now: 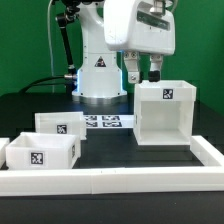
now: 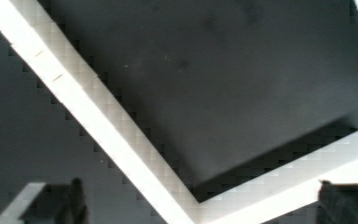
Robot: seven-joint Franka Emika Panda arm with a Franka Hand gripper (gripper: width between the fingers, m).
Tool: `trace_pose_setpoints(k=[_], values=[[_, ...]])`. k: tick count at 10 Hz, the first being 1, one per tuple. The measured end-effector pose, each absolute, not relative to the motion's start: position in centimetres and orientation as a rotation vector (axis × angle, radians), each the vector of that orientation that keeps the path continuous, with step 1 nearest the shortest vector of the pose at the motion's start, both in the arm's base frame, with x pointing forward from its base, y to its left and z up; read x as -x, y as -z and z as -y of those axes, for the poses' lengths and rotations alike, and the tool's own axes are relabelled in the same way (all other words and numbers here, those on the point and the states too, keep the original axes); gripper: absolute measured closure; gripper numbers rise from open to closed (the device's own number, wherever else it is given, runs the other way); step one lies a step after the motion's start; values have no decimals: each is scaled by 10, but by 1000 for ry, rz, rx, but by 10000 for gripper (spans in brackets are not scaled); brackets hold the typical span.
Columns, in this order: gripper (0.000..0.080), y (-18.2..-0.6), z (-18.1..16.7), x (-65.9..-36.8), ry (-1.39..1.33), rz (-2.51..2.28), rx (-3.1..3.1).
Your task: Assemble drawer
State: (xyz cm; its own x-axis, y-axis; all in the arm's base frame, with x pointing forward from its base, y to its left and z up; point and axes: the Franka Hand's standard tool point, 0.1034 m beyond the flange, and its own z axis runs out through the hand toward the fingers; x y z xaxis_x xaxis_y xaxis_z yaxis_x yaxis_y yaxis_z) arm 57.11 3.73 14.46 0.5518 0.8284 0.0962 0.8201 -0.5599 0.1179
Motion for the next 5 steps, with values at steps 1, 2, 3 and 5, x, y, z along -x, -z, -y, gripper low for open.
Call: trace_pose_setpoints(k=[1,2,3,5], values=[[150,-145,-42,-565,-212,-1268,-2815],[150,-145,-49,-557,-174,-1159,-2878],[150,-145,-54,-550,-98,-1024,-2961],[150,-147,-57,-551,-91,-749,-3088]])
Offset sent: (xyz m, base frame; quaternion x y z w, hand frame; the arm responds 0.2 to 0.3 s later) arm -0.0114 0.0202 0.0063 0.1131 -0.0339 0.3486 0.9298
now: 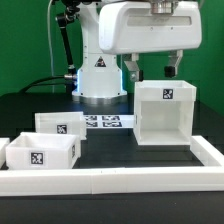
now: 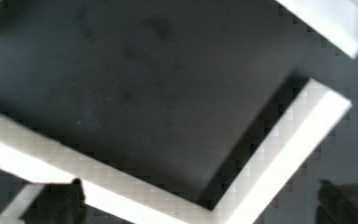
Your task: Assemble drawer
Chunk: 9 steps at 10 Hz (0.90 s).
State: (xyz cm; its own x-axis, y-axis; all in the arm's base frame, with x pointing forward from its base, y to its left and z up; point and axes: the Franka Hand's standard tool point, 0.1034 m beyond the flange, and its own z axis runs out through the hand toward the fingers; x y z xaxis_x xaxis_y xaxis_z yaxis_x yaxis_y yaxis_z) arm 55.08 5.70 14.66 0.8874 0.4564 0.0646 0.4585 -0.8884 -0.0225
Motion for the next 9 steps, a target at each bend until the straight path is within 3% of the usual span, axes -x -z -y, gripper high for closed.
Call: trace_pose_setpoints(k=[4,6,9], values=[[150,-146,-58,-549,83,259,3074],[150,-143,-65,-525,81,-184,3053],[150,-140,-99,-492,63,-289,3035]])
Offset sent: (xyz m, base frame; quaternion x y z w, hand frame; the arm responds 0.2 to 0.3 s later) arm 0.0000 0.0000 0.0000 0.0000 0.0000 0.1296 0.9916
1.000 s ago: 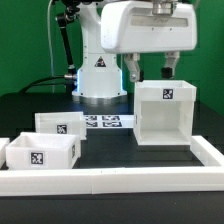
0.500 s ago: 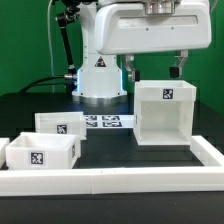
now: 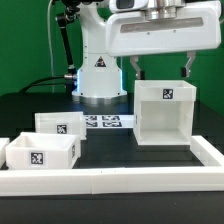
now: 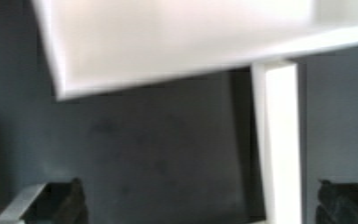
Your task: Assemble drawer
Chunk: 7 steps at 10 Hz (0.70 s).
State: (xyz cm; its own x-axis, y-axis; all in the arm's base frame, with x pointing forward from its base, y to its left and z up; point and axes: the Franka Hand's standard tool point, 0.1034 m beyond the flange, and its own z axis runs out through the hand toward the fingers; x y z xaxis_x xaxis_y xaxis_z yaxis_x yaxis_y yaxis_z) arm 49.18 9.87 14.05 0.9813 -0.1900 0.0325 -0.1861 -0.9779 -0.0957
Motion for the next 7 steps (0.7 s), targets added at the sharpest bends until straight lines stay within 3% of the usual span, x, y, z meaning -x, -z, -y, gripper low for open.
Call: trace_pose_setpoints(k=[2,7], values=[[150,-140,-127,-475,48,-305,3037],[150,-135,-132,-468,54,-386,3027]])
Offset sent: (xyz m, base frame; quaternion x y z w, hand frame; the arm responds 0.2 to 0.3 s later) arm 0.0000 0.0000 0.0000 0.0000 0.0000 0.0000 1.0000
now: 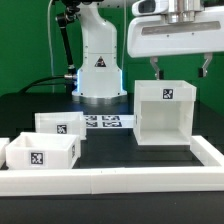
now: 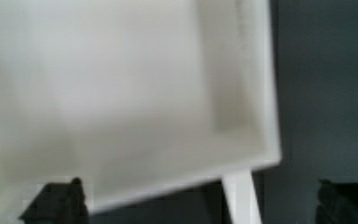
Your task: Assemble drawer
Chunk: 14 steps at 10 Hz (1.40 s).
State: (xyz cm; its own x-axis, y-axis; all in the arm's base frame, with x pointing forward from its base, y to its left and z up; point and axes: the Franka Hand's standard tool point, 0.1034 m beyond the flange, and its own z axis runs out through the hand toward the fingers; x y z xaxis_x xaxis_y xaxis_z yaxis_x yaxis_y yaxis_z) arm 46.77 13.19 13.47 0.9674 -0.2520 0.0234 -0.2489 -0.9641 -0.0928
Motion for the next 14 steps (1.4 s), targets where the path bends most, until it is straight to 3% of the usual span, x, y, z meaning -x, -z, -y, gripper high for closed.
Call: trace_pose_setpoints(k=[4,10,12,13,14], values=[[150,-111,-170,-422,38,-358,3052],[150,-96,-163,-417,15,-134,3077],[394,-95,-162,-417,15,-137,3077],[394,-95,-162,-417,15,-137,3077],[562,-95,-162,-417,15,-137,3077]])
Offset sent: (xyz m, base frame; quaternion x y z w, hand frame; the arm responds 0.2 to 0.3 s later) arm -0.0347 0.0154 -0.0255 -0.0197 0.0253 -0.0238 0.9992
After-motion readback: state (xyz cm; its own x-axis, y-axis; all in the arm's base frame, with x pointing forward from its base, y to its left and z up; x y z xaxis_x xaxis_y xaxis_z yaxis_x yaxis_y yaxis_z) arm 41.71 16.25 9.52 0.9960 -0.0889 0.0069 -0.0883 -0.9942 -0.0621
